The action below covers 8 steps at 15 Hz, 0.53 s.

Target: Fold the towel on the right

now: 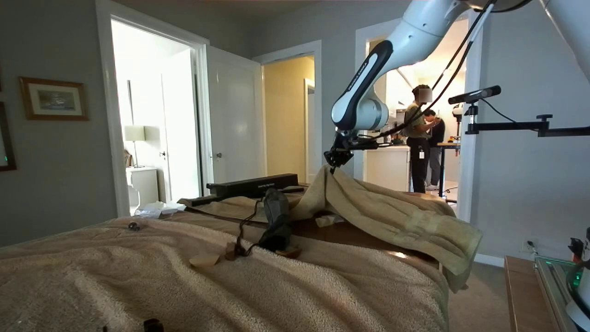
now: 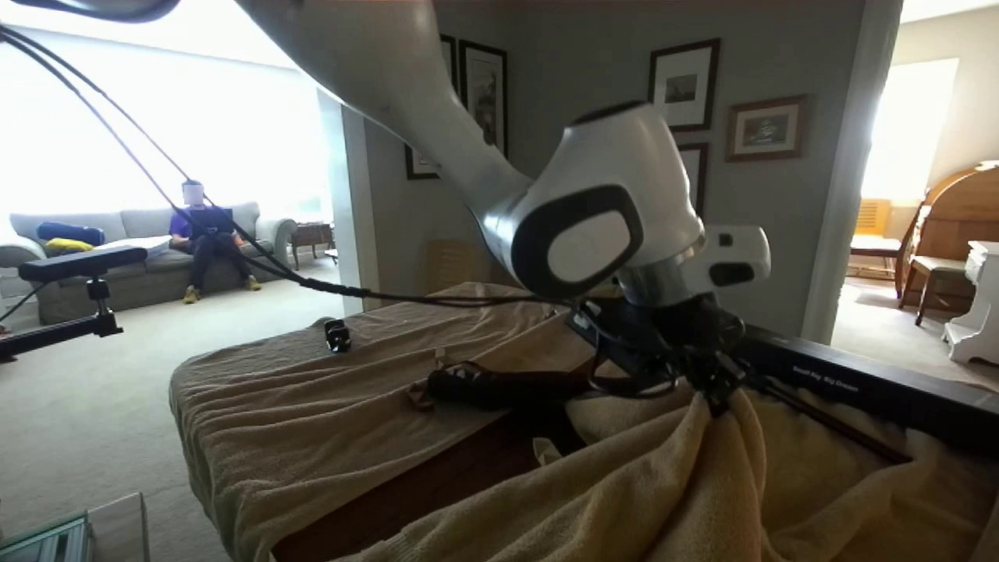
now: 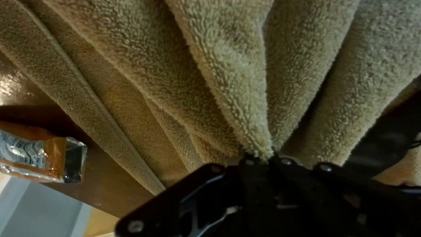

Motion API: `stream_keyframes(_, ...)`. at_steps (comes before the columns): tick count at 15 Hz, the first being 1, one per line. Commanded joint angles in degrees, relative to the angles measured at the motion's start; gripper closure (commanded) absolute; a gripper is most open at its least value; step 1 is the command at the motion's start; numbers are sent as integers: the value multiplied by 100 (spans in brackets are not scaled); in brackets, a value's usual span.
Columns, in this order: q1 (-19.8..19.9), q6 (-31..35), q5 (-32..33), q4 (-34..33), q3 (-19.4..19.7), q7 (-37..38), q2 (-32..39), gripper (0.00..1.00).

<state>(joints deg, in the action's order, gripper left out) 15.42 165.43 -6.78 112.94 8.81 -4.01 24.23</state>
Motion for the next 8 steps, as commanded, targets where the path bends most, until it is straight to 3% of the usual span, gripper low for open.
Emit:
stream_keyframes(1, 67, 206, -41, -760, -2, 312, 948, 98)
stream_keyframes(8, -78, -337, 277, -1718, 362, 480, 2010, 98)
